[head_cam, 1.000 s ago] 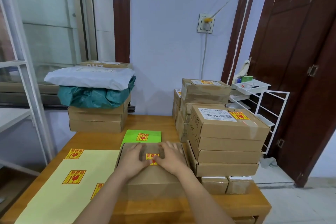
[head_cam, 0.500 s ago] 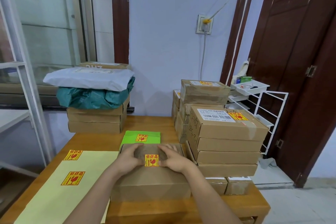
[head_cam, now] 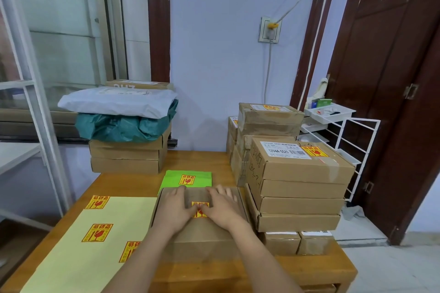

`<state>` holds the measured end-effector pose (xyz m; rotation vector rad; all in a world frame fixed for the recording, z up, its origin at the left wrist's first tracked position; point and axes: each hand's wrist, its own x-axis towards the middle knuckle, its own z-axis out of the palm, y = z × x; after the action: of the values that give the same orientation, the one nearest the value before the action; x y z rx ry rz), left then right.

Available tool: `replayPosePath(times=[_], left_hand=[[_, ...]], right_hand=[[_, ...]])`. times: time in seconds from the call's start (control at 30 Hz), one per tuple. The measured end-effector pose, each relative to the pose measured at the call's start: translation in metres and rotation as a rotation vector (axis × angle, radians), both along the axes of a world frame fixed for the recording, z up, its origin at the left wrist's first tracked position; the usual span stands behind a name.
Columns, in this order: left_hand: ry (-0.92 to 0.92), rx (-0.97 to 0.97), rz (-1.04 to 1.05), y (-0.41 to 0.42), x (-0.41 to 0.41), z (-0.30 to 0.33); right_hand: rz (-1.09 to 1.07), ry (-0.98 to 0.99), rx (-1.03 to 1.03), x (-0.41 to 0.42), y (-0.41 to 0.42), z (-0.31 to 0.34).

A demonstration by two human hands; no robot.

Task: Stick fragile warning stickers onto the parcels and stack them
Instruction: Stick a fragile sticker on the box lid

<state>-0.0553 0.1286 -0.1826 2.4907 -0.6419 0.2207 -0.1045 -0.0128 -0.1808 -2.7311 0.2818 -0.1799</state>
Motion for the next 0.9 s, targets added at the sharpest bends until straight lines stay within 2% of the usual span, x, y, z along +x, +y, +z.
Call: replayPosePath(times=[0.2, 0.43, 0.57, 0.67, 0.73, 0.9], left_hand=[[-0.044, 0.020, 0.014, -0.001, 0.002, -0.002], [-0.074, 0.026, 0.017, 0.000, 0.002, 0.001], [0.019, -0.040, -0.029, 0.006, 0.001, 0.004], [0.172, -0.248, -0.053, 0.015, 0.003, 0.004], [0.208, -0.320, -0.061, 0.021, 0.002, 0.004], [0.166, -0.215, -0.050, 0.030, -0.004, 0.004]], right_hand=[[0.016, 0.001, -0.063, -0.001, 0.001, 0.001], [0.049, 0.011, -0.020, -0.003, -0.002, 0.001], [0.074, 0.004, 0.026, -0.008, -0.003, 0.003], [0.098, 0.012, 0.049, -0.013, -0.005, 0.005], [0.116, 0.027, 0.051, -0.018, -0.006, 0.006], [0.135, 0.037, 0.015, -0.028, -0.003, 0.007]])
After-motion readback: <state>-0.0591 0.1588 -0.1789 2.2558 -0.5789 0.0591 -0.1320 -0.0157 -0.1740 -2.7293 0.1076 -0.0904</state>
